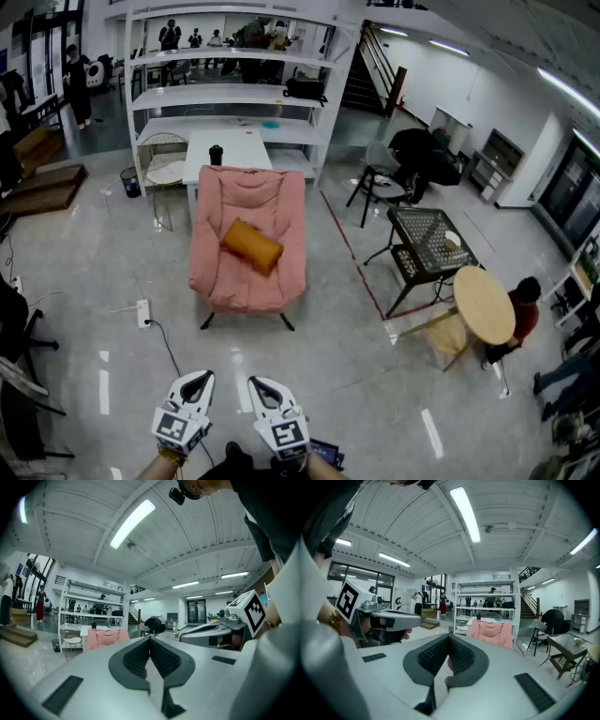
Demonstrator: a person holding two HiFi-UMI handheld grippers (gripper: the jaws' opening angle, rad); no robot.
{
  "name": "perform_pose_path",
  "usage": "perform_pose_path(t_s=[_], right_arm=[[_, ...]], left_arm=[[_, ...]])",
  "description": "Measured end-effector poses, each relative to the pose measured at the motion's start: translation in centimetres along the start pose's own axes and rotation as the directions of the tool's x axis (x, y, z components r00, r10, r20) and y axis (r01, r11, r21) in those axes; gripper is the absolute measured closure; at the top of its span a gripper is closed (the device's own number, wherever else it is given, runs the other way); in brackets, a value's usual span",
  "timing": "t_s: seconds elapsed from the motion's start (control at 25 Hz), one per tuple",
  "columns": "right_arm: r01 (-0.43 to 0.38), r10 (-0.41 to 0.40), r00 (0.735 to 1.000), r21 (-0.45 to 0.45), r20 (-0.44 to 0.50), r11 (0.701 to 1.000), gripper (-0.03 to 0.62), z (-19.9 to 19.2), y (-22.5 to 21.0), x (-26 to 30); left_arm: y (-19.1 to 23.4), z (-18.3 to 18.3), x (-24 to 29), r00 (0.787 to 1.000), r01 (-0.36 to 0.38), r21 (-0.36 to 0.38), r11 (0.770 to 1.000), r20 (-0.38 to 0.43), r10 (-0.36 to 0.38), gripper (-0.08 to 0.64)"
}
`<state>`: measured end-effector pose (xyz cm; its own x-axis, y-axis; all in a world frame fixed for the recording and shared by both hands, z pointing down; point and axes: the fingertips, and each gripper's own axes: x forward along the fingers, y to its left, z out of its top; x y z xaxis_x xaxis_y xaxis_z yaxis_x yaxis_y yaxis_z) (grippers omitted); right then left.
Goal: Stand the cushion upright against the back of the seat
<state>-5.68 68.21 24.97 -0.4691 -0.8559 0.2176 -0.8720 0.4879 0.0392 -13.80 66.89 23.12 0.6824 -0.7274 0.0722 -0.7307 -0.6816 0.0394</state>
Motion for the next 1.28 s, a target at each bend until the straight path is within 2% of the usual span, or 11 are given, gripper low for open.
perform_pose_path(t_s=[0.12,0.28,0.44,0.64,0.72,0.84,0.96,1.16,1.28], right_arm=[[-0.004,0.004,1.000,-0.035,-0.001,0.999,0.578,-0.2,0.7,0.7],[-0.017,0.017,1.000,-0.080,-0.004,0.997,0.577,0.0,2.0,2.3],[-0.005,0.003,1.000,-0.087,-0.018,0.996,0.577,0.0,2.7,4.1],[0.026,-0.026,1.000,-0.092,-0.003,0.995,0.575,0.8,2.4,6.2],[0.029,-0.028,1.000,-0.093,0.009,0.995,0.577,1.1,2.1,7.1],[0.036,-0.035,0.999,-0.076,0.017,0.996,0.577,1.1,0.9,7.8],[0.046,-0.046,0.999,-0.066,-0.004,0.997,0.577,0.7,-1.1,8.4],[0.037,-0.037,0.999,-0.056,0.004,0.998,0.577,0.5,-5.6,9.8],[0.024,-0.023,1.000,-0.058,0.014,0.998,0.577,0.6,-7.8,10.4]], left_arm=[[0.6,1.5,-0.5,0.998,-0.018,0.009,1.000,-0.058,0.018,0.548],[2.4,0.2,-0.9,1.000,-0.014,0.007,1.000,0.005,0.014,0.546],[4.3,0.7,-1.1,0.999,-0.035,0.001,0.999,-0.041,0.035,0.546],[6.2,0.3,0.4,1.000,-0.022,-0.005,1.000,-0.002,0.022,0.546],[6.6,0.8,1.2,0.999,-0.027,-0.002,1.000,-0.033,0.027,0.546],[6.9,1.4,2.6,0.999,-0.046,0.004,0.999,-0.022,0.047,0.548],[7.0,0.4,4.4,0.999,-0.044,0.016,0.999,0.010,0.044,0.546],[7.0,1.2,8.5,0.995,-0.087,0.032,0.996,-0.035,0.088,0.546],[6.8,0.6,10.8,0.995,-0.094,0.045,0.995,-0.025,0.095,0.546]])
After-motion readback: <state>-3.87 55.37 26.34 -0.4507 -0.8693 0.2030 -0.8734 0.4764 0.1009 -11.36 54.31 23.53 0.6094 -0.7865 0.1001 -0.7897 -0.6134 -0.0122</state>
